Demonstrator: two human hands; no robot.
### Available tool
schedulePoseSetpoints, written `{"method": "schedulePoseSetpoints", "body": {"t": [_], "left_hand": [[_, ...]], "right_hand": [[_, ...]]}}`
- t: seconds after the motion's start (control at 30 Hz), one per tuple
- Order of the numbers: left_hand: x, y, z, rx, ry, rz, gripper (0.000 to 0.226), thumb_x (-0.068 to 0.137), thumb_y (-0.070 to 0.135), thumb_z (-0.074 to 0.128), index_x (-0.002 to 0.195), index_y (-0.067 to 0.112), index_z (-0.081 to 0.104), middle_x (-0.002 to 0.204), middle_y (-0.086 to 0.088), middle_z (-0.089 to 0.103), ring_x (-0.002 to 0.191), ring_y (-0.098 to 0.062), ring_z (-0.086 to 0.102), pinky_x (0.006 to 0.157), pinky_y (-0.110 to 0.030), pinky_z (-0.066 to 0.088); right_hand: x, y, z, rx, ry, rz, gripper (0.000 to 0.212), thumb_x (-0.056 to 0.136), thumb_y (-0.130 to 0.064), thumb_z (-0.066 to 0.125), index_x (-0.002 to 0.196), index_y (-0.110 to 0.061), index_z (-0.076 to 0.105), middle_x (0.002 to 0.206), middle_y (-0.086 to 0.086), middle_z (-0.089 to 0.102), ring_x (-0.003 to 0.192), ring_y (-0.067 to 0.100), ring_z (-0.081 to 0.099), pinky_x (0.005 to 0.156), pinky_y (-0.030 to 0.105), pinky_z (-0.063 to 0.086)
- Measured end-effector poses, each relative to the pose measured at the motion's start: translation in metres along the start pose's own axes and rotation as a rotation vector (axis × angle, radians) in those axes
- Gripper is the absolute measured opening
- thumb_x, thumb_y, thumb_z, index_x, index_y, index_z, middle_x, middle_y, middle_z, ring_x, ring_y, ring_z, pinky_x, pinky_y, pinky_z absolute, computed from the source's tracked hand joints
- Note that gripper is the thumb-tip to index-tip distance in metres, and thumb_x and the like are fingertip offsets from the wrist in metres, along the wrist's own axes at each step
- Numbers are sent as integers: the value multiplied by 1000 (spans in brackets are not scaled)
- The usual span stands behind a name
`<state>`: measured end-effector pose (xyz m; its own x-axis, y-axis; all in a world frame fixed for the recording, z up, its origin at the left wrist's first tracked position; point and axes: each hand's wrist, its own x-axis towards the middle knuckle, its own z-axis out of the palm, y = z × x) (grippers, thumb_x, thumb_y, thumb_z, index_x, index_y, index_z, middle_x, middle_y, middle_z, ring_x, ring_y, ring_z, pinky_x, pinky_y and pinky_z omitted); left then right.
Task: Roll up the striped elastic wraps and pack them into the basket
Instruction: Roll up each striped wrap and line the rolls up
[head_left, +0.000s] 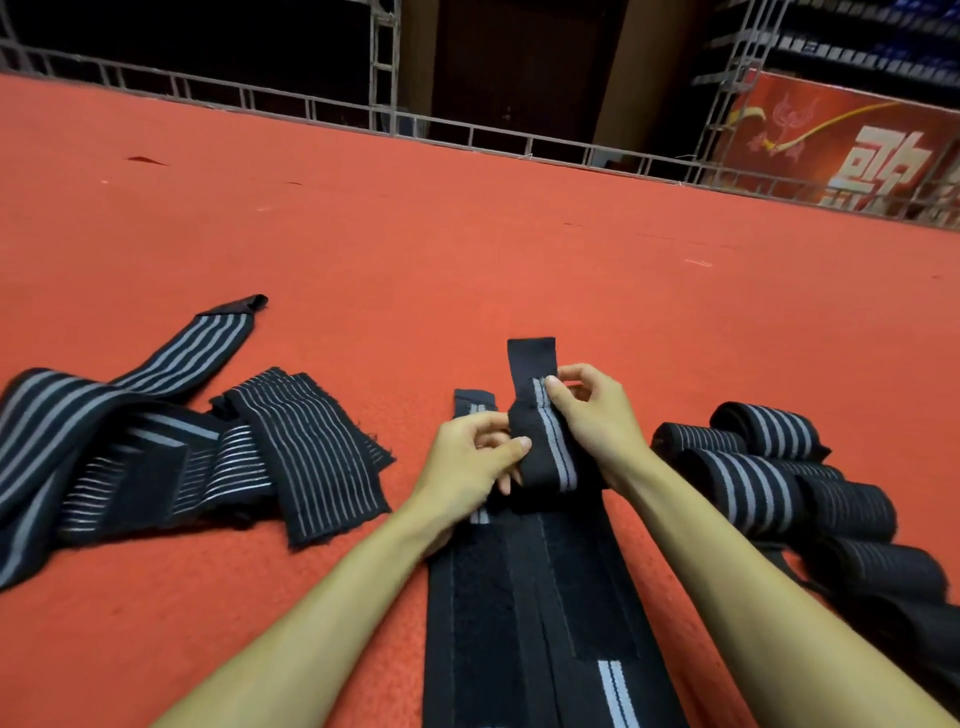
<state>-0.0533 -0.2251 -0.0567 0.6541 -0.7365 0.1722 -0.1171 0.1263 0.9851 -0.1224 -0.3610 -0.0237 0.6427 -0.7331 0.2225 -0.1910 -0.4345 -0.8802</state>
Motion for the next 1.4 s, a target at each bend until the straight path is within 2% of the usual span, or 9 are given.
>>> {"method": "schedulePoseSetpoints", "body": {"t": [0.13, 0.27, 0.4, 0.47, 0.57, 0.7, 0.87, 1.0, 1.4], "left_hand": [[2, 18, 2, -284, 59, -109, 15, 91, 0, 56, 103, -4, 65, 73, -8, 62, 45, -11, 46, 40, -19, 36], [-2, 46, -3, -604, -47, -179, 12, 93, 3, 52, 99, 4, 62, 69, 1, 65, 50, -4, 54, 47, -17, 42], [-5, 65, -15, -798, -124, -246, 38, 89, 13, 59, 122, -6, 58, 117, -19, 63, 94, -23, 59, 93, -30, 48], [0, 59, -20, -596, 12, -242, 21, 92, 7, 55, 109, -2, 63, 104, -17, 64, 77, -17, 60, 70, -24, 51], [3, 30, -33, 12, 145, -293, 18, 91, 5, 57, 107, -1, 63, 75, -9, 62, 44, -8, 53, 42, -19, 41], [3, 1, -46, 624, 140, -216, 26, 83, 18, 69, 108, 12, 68, 74, 5, 63, 71, -10, 58, 68, -20, 41], [15, -4, -50, 740, 165, -122, 37, 80, 16, 70, 117, 15, 63, 86, 9, 61, 89, -9, 57, 74, -14, 35], [25, -15, -49, 786, 194, -77, 24, 86, 26, 65, 108, 18, 70, 107, -1, 65, 101, -13, 60, 86, -24, 43], [33, -25, -49, 807, 352, 20, 9, 92, 12, 57, 90, 14, 65, 86, 4, 63, 84, -14, 58, 69, -15, 31]], "right_hand": [[-3, -19, -16, 326, -245, 259, 22, 88, -7, 65, 109, -1, 66, 94, 12, 72, 74, 18, 68, 63, 24, 56], [-3, -60, -39, 581, -361, 246, 31, 78, -8, 68, 107, -2, 65, 89, 12, 71, 70, 19, 70, 63, 26, 57], [-5, -76, -33, 684, -392, 215, 21, 77, -11, 68, 97, -5, 66, 78, 7, 72, 64, 16, 69, 58, 23, 55], [-4, -66, -19, 551, -264, 223, 8, 82, -7, 70, 87, -7, 65, 67, 1, 70, 56, 12, 65, 50, 18, 50], [-1, -27, 0, 75, -176, 152, 21, 75, -9, 80, 68, -17, 61, 61, -5, 63, 54, 7, 56, 47, 19, 42], [0, 9, 19, -197, -204, 102, 18, 76, -15, 80, 68, -23, 66, 69, -4, 69, 63, 8, 62, 65, 28, 52], [3, 19, 29, -226, -143, 12, 11, 77, -23, 80, 78, -22, 69, 74, -10, 68, 68, 2, 61, 62, 13, 44], [8, 26, 38, -186, -98, 31, 12, 76, -26, 81, 80, -21, 70, 77, -7, 70, 68, 6, 62, 66, 20, 44], [0, 27, 49, -215, 7, 59, 15, 74, -35, 80, 76, -27, 67, 63, -18, 62, 73, 3, 63, 69, 21, 41]]}}
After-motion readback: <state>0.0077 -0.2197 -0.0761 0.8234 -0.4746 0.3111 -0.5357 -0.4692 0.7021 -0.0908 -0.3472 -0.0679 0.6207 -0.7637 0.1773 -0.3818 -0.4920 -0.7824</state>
